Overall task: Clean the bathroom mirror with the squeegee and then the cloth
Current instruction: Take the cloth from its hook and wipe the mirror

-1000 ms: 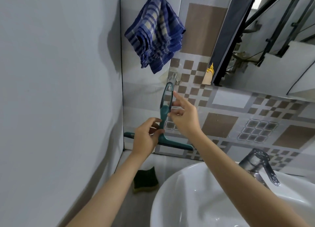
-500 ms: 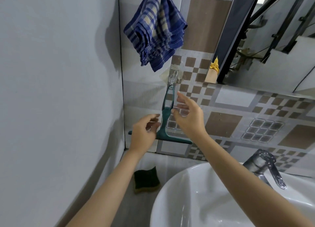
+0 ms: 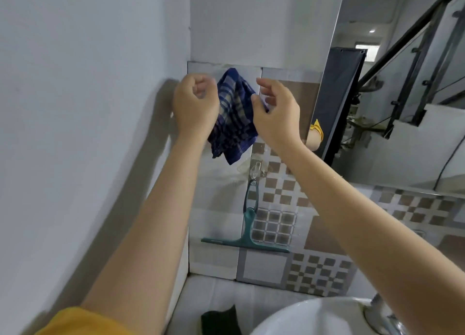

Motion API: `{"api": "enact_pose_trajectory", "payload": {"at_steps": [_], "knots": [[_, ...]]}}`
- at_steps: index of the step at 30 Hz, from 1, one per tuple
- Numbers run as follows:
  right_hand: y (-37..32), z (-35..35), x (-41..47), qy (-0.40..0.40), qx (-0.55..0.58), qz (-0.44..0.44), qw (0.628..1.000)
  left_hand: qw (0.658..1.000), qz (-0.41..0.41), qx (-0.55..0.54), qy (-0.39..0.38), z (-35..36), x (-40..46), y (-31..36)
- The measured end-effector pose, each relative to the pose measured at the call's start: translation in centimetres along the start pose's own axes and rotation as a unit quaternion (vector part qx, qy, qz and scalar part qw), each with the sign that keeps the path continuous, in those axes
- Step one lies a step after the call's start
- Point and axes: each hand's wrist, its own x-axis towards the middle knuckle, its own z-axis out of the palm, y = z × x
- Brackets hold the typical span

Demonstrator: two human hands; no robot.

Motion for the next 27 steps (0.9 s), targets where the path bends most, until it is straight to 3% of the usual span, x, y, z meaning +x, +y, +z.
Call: {"api": "enact_pose_trajectory", "payload": {"at_steps": [4,11,17,22,27], "knots": [[-0.6,0.6,2.1,-0.023,-0.012,0.074,0.997,0.981,-0.161,-0.012,-0.107,0.2,2.0,0.1],[-1.5,0.9,3.6,-0.065,0.126,0.159,0.977,0.947,-0.253,-0.072,-0.186,-0.5,2.7,2.0],[-2.3,0.2,3.7,-0.088,0.238,0.13,0.958,0.939,-0.231,-0.198,-0.158,-0.6,2.4,2.7],[-3.6,-1.1,2.6,-0.094,0.286,0.093,0.949,0.947,-0.201,-0.209,-0.135,-1.1,1.2,4.8],[-4.9,-3.4,-0.1,-0.084,0.27,0.049,0.958,0.933,-0.167,-0.228,-0.225,-2.5,-0.7,6.7]]}}
